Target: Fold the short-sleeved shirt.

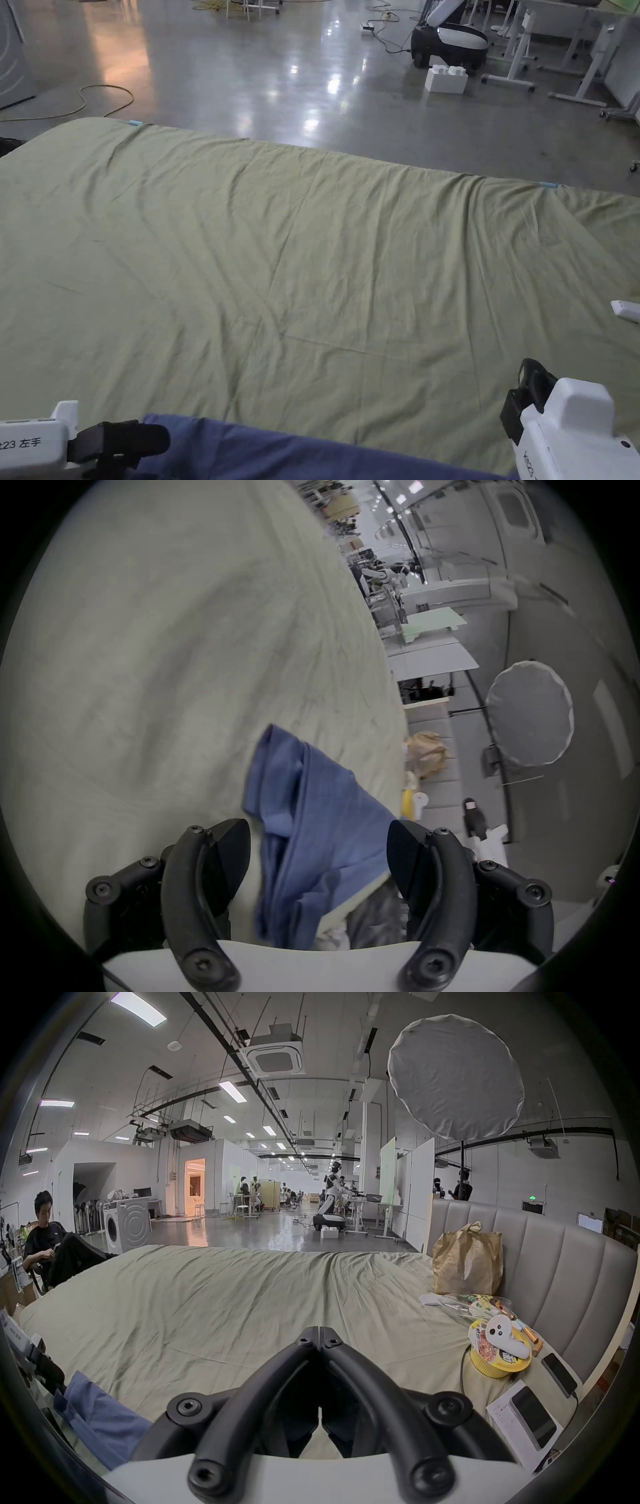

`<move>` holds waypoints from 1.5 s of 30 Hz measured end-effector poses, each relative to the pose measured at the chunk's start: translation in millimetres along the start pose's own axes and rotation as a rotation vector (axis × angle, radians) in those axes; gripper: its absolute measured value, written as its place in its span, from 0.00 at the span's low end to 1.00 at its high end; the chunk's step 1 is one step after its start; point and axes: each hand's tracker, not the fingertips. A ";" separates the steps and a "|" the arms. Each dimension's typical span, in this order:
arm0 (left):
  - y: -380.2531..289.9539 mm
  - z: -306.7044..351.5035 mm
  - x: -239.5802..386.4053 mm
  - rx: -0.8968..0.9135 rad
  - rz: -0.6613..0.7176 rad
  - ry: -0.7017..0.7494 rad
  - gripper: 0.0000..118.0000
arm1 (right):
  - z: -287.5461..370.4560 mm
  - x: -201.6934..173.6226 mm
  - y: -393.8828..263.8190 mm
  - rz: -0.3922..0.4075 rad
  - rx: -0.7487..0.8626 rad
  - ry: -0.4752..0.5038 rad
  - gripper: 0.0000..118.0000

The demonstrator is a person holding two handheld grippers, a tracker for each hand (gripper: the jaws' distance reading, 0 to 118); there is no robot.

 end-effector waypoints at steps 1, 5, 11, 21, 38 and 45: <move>-2.4 -4.9 -1.3 -0.016 0.008 -0.029 0.69 | 0.3 -1.6 -0.4 -0.004 -0.004 0.003 0.00; -5.3 -19.8 11.1 -0.022 -0.054 -0.011 0.50 | 1.2 -7.6 -2.5 -0.018 -0.018 0.016 0.00; -9.6 -42.0 28.8 -0.032 -0.140 0.133 0.15 | 0.5 -13.3 -2.9 -0.008 -0.024 0.033 0.00; -7.3 -8.8 61.4 0.043 -0.211 0.143 0.10 | 0.7 -8.5 -1.2 -0.004 -0.026 0.030 0.00; -4.1 63.3 142.6 0.147 -0.351 0.497 0.10 | -1.3 -5.3 2.8 -0.035 -0.007 0.045 0.00; -30.1 34.8 186.1 0.127 -0.363 0.311 0.10 | 2.3 -6.7 0.1 -0.050 -0.013 0.063 0.00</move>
